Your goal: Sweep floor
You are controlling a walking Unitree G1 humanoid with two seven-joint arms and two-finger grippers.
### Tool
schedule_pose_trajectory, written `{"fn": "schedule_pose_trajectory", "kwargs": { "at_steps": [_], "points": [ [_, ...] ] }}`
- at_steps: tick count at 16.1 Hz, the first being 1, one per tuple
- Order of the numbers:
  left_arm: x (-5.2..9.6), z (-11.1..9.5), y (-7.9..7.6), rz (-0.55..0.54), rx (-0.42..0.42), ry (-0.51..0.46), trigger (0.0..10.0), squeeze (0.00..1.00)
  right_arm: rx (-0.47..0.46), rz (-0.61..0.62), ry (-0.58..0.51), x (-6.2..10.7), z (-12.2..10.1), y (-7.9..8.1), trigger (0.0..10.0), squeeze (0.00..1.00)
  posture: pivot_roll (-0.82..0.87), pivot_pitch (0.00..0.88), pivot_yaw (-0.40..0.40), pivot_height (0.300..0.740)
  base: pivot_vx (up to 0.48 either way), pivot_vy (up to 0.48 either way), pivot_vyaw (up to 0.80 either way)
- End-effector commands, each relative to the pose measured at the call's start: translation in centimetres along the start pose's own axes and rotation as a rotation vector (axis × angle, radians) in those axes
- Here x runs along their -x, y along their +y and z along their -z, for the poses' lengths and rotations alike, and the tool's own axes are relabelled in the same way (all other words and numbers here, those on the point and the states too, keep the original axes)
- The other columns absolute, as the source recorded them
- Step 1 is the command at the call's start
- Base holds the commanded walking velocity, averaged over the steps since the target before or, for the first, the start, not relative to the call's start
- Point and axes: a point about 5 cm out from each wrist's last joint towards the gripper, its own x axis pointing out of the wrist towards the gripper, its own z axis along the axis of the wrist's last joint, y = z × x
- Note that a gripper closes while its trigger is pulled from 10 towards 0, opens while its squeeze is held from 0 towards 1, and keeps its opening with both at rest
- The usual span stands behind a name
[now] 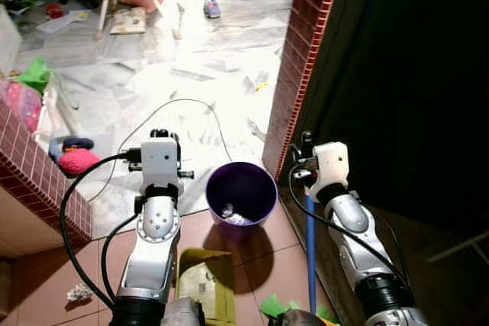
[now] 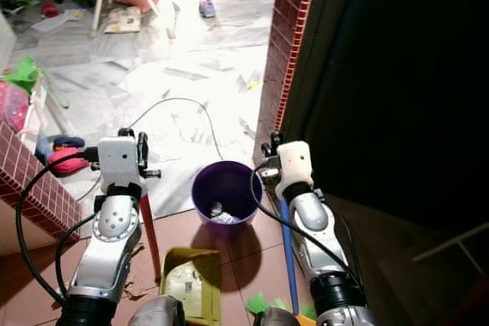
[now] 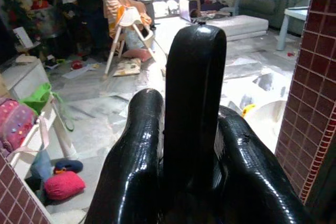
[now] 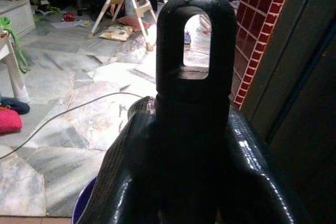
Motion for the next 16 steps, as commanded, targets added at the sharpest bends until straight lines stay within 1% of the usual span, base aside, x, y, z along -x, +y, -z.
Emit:
{"fn": "schedule_pose_trajectory", "kwargs": {
  "at_steps": [1, 11, 12, 14, 15, 16],
  "points": [
    [-0.5, -1.0, -0.4, 0.009, 0.021, -0.039, 10.0, 0.0, -0.012, 0.002, -0.057, -0.5, -1.4, -0.2, 10.0, 0.0, -0.05, 0.0, 0.005, 0.74, -0.285, 0.0, 0.0],
    [-1.0, -1.3, -0.3, 0.014, 0.017, -0.049, 10.0, 0.0, 0.009, 0.009, -0.06, -0.6, -1.5, -0.5, 10.0, 0.0, -0.05, 0.0, 0.011, 0.74, -0.309, 0.0, 0.0],
    [-1.1, -1.3, -0.3, 0.014, 0.016, -0.051, 10.0, 0.0, 0.024, 0.013, -0.066, -0.7, -1.7, -0.8, 10.0, 0.0, -0.05, 0.0, 0.013, 0.74, -0.326, 0.0, 0.0],
    [-1.2, -1.3, -0.3, 0.015, 0.011, -0.053, 10.0, 0.0, 0.025, 0.031, -0.071, -1.0, -1.9, -1.2, 10.0, 0.0, -0.05, 0.0, 0.021, 0.74, -0.302, 0.0, 0.0],
    [-1.3, -1.3, -0.1, 0.011, 0.015, -0.055, 10.0, 0.0, 0.026, 0.036, -0.075, -1.2, -2.0, -1.4, 10.0, 0.0, -0.05, 0.0, 0.023, 0.74, 0.0, 0.0, 0.0],
    [-1.4, -0.9, 0.0, 0.002, 0.017, -0.03, 10.0, 0.0, 0.026, 0.041, -0.077, -1.3, -2.0, -1.4, 10.0, 0.0, -0.04, 0.0, 0.026, 0.74, 0.0, 0.0, 0.0]
  ]
}}
